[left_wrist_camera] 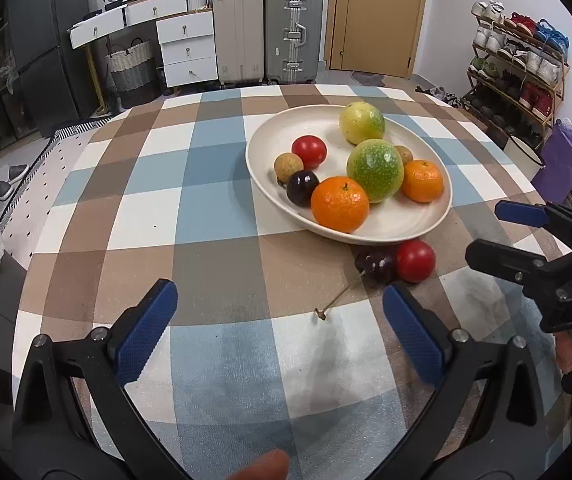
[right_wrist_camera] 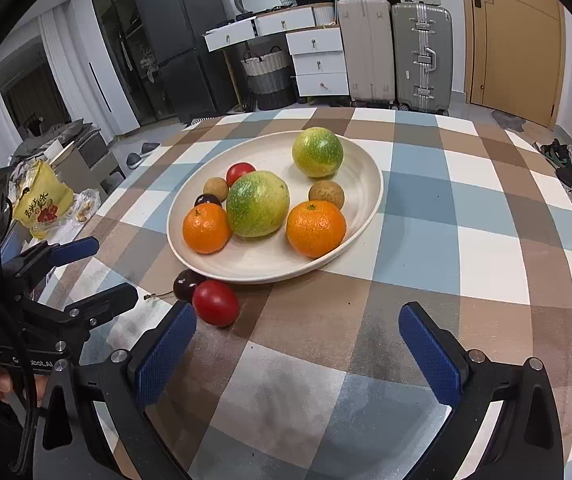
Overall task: Organize fruits
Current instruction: 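Move both tools toward the remaining red tomato and dark cherries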
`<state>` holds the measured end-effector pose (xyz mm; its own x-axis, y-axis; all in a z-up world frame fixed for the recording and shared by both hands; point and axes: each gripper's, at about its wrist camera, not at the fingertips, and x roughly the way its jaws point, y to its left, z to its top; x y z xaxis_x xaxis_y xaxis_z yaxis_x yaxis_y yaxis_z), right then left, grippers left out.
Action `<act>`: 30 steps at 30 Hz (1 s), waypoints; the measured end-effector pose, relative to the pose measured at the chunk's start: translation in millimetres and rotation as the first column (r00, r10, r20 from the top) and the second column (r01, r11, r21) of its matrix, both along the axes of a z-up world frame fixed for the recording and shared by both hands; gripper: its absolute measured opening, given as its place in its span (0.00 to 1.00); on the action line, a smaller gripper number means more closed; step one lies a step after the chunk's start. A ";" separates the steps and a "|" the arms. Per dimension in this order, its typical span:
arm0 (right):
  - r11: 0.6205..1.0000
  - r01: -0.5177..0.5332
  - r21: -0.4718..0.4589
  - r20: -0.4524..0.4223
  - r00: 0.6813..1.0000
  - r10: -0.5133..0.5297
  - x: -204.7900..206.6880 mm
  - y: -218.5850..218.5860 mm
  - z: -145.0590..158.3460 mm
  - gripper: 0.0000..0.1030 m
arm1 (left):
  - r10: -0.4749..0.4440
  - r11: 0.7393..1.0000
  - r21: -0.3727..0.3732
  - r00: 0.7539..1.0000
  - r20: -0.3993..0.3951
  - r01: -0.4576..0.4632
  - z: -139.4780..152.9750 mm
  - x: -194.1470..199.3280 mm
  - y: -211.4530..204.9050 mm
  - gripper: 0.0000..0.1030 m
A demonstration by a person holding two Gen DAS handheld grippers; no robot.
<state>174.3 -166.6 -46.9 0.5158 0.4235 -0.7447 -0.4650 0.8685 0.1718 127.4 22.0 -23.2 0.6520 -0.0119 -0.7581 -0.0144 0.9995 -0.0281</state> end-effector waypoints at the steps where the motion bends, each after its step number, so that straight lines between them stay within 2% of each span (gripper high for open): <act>1: 1.000 -0.003 -0.005 -0.004 1.000 0.003 0.9 1.6 -2.1 1.00 | 0.002 1.000 -0.001 1.000 -0.005 -0.002 -1.6 1.2 0.5 0.99; 14: 0.998 -0.043 -0.054 -0.039 0.998 0.041 4.5 25.5 -17.6 1.00 | 0.013 1.000 -0.013 0.999 -0.029 -0.013 -13.8 8.6 6.6 0.99; 24: 0.993 -0.077 -0.095 -0.020 0.997 0.075 3.0 40.1 -21.9 0.99 | 0.022 1.000 -0.019 0.999 -0.041 -0.023 -20.2 14.5 12.2 0.99; 30: 0.985 -0.084 -0.150 0.033 0.995 0.090 -0.4 49.6 -20.4 0.98 | 0.041 0.999 -0.023 0.998 -0.047 -0.043 -22.4 16.7 17.1 0.99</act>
<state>173.9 -116.9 -67.3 0.5120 0.3546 -0.7823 -0.5441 0.8387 0.0241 144.1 39.1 -45.6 0.6161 -0.0040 -0.7877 -0.0582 0.9970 -0.0507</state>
